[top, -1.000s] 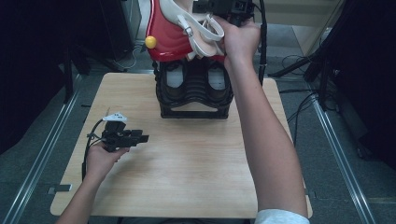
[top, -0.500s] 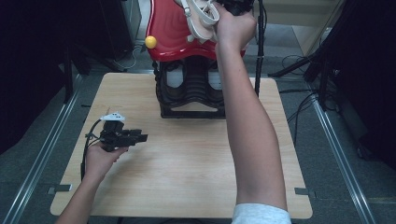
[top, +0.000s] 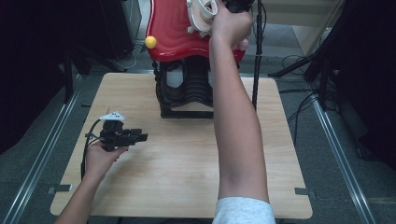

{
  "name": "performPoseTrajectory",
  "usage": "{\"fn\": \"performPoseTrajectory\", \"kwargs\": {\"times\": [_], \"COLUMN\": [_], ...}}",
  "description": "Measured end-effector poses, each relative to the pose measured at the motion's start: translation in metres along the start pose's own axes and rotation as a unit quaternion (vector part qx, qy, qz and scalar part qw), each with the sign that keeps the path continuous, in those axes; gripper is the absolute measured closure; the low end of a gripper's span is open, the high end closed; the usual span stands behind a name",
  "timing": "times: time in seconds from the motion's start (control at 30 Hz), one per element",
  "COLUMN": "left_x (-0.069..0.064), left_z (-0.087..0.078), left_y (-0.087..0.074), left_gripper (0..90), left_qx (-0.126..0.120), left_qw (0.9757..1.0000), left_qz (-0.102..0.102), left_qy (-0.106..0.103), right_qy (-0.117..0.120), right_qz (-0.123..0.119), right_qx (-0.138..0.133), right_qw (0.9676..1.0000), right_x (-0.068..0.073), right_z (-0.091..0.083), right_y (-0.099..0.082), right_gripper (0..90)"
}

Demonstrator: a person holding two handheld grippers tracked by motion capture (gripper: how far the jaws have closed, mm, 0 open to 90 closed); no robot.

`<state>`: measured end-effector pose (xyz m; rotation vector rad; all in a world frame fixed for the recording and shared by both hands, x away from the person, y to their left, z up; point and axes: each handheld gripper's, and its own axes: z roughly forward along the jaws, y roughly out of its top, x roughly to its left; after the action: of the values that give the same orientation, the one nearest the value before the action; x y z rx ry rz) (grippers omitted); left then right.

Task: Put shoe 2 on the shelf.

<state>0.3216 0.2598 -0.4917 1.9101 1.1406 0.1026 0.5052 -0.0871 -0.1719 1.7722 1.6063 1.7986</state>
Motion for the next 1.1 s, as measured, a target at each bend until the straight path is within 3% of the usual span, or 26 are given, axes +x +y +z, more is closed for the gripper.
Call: {"fn": "performPoseTrajectory", "kwargs": {"times": [0.23, 0.37, 0.57, 0.6, 0.63, 0.8, 0.93, 1.1], "left_x": [-0.002, -0.001, -0.002, -0.002, -0.001, -0.001, -0.002, -0.004], "left_z": [0.0, -0.001, 0.0, 0.0, -0.001, -0.001, -0.001, 0.001], "left_y": [0.0, 0.001, 0.001, 0.001, 0.002, 0.002, 0.002, 0.002], "left_gripper": [54.4, 54.4, 54.4, 54.4, 54.4, 54.4, 54.4, 54.4], "left_qx": [-0.003, -0.002, -0.001, -0.001, -0.001, -0.006, -0.001, 0.003], "left_qw": [1.0, 1.0, 1.0, 1.0, 1.0, 1.0, 1.0, 1.0], "left_qz": [0.002, 0.005, 0.005, 0.006, 0.008, 0.004, 0.008, 0.008], "left_qy": [-0.001, -0.003, -0.002, -0.003, -0.003, -0.001, -0.003, -0.004], "right_qy": [-0.024, -0.042, -0.064, -0.064, -0.063, -0.069, -0.05, -0.043], "right_qz": [0.004, -0.022, -0.038, -0.036, -0.052, -0.057, -0.053, -0.07], "right_qx": [-0.013, -0.009, -0.004, -0.002, -0.009, -0.005, -0.013, -0.004], "right_qw": [0.9996, 0.9988, 0.9972, 0.9973, 0.9967, 0.996, 0.9973, 0.9966], "right_x": [0.005, 0.011, 0.016, 0.017, 0.016, 0.02, 0.021, 0.021], "right_z": [0.006, 0.013, 0.024, 0.025, 0.027, 0.028, 0.025, 0.024], "right_y": [-0.004, -0.009, -0.018, -0.019, -0.02, -0.022, -0.02, -0.019], "right_gripper": [85.0, 84.8, 84.4, 83.7, 83.2, 81.1, 85.8, 85.6]}}
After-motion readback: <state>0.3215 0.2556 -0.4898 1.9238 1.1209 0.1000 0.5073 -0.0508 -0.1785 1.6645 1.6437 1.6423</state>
